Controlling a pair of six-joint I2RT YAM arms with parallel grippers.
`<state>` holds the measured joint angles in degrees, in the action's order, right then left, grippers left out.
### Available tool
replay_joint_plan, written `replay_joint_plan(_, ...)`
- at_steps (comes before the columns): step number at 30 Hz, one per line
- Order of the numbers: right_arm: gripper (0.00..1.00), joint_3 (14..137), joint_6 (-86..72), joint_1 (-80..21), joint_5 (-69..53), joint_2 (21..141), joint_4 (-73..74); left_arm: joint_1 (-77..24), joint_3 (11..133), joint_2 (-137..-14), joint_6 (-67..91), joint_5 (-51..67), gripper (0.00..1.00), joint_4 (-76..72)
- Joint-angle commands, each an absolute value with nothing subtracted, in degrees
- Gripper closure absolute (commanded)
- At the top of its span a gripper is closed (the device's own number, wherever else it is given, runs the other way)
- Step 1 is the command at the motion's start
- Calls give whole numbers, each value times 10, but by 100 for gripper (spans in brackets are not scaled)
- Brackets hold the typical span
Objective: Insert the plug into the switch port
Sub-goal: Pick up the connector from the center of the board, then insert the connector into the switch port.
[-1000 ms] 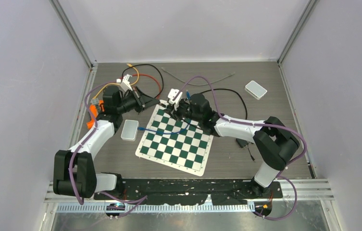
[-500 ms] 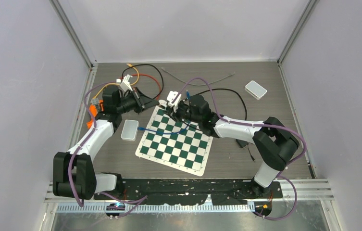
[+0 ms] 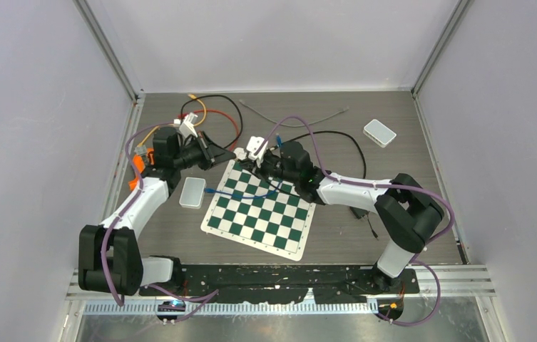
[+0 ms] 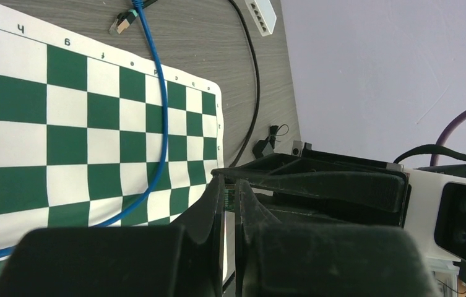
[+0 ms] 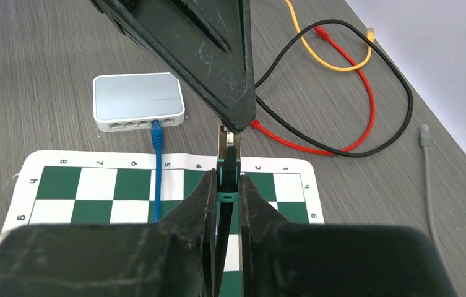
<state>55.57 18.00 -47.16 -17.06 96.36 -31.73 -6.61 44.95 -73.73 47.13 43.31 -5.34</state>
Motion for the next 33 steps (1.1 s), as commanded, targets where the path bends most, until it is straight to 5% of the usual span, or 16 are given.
replay_joint_plan(1,93,574,193,-475,-183,945,-361,-64,468,-731,451,439,100,-38)
replay_joint_plan(6,95,567,198,-474,-188,952,-358,-62,475,-726,438,433,96,-17)
replay_joint_plan(11,95,586,222,-478,-159,962,-305,-28,502,-705,396,365,52,93)
replay_joint_plan(16,95,656,237,-497,-111,998,-187,46,530,-688,352,257,34,217)
replay_joint_plan(21,95,756,241,-538,-58,1077,-44,96,541,-711,317,164,31,298)
replay_joint_plan(33,95,916,186,-608,-15,1203,93,138,507,-736,291,126,41,319)
